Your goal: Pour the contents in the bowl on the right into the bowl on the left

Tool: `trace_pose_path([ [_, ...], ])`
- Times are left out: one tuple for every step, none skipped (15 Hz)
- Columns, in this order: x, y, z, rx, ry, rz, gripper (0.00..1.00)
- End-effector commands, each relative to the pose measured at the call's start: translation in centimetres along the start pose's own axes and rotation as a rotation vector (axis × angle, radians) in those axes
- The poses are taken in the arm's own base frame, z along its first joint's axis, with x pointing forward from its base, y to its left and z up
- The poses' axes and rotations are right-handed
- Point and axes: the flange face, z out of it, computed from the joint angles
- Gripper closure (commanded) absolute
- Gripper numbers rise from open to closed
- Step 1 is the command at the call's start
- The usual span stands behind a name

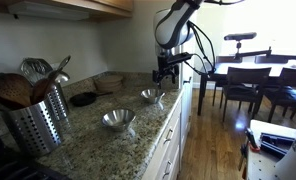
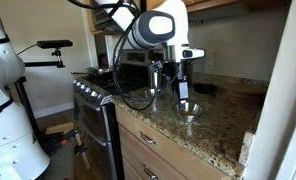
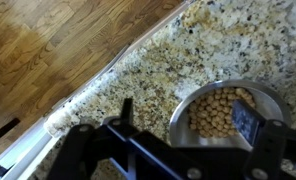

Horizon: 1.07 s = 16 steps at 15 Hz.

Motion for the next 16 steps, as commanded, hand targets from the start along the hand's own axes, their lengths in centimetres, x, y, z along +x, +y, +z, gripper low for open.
trace_pose_path([
  [0.0, 0.0, 0.3, 0.003, -0.008, 0.002, 0.0],
  [0.0, 0.1, 0.4, 0.006, -0.012, 0.003, 0.0],
  [0.0, 0.1, 0.5, 0.007, -0.013, 0.004, 0.0],
  [0.1, 0.1, 0.4, 0.007, -0.013, 0.004, 0.0],
  [0.1, 0.1, 0.4, 0.008, -0.012, 0.005, 0.0],
  [0.1, 0.1, 0.4, 0.008, -0.012, 0.005, 0.0],
  [0.2, 0.2, 0.5, 0.014, -0.015, 0.005, 0.0],
  [0.4, 0.5, 0.6, 0.011, -0.01, 0.015, 0.0],
  [0.5, 0.6, 0.6, 0.015, -0.009, 0.018, 0.0],
  [0.7, 0.9, 0.7, 0.013, -0.005, 0.022, 0.0],
  [0.9, 1.0, 0.8, 0.009, -0.008, 0.027, 0.0],
  [1.1, 1.0, 1.1, 0.01, -0.01, 0.026, 0.0],
  [1.3, 1.1, 1.3, 0.013, -0.013, 0.024, 0.0],
  [1.5, 0.8, 1.6, 0.013, -0.015, 0.018, 0.0],
  [1.7, 0.6, 1.9, 0.015, -0.018, 0.013, 0.0],
  [2.0, 0.2, 2.4, 0.019, -0.023, 0.004, 0.0],
])
